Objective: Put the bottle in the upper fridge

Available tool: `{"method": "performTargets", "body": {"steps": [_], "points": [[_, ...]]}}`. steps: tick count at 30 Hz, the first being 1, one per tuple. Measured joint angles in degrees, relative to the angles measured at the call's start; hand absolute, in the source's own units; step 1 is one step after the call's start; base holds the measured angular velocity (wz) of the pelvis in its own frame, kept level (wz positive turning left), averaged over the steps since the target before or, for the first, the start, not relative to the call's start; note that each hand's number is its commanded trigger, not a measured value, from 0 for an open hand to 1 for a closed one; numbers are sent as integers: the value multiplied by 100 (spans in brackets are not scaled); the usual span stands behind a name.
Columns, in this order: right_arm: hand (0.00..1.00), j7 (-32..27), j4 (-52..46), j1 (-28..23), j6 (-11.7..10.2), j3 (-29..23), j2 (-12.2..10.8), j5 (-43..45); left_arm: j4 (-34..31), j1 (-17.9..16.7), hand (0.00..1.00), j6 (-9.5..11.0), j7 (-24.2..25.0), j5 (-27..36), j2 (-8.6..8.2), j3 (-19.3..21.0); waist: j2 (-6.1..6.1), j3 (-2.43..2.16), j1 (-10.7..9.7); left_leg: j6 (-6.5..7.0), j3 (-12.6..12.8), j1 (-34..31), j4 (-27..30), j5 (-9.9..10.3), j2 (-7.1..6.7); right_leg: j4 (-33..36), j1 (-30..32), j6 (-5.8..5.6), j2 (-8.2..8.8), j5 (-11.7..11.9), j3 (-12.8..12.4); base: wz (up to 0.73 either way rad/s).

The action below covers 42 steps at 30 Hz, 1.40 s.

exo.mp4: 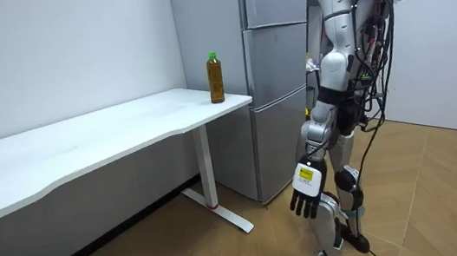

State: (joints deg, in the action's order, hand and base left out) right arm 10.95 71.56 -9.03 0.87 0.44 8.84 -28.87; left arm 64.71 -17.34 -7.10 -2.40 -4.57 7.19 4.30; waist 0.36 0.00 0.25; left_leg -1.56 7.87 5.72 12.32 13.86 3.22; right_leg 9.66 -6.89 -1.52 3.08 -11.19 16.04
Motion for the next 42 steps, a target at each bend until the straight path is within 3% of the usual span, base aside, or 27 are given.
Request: {"method": "performTargets", "body": {"steps": [26,32,35,37,42], "points": [[0,80,155,10,-16,-7,4,-229,190,87,0,4,-70,-160,0,20,-18,11,2,0,107,98,-64,-1,0,-2,-12,-7,0,-6,-98,-2],[0,86,219,61,-10,-2,8,-244,184,84,0,87,-213,820,4,172,-11,16,11,0,103,145,-58,-1,2,1,-23,-4,1,-16,-87,0],[0,4,198,60,-13,-64,6,-220,-4,138,0,132,-335,1407,3,513,3,18,15,0,90,146,-52,-1,2,1,-29,-3,1,-23,-76,1],[0,-18,190,42,-14,-167,7,-214,-252,143,0,279,-530,1970,5,935,19,24,29,0,75,154,-58,-1,1,8,-43,-2,4,-28,-43,5],[0,-21,145,15,-81,-238,18,-176,-1017,72,0,604,-933,3141,23,1103,72,31,30,0,69,122,-74,0,-6,17,-41,-5,13,-33,-16,1]]}}
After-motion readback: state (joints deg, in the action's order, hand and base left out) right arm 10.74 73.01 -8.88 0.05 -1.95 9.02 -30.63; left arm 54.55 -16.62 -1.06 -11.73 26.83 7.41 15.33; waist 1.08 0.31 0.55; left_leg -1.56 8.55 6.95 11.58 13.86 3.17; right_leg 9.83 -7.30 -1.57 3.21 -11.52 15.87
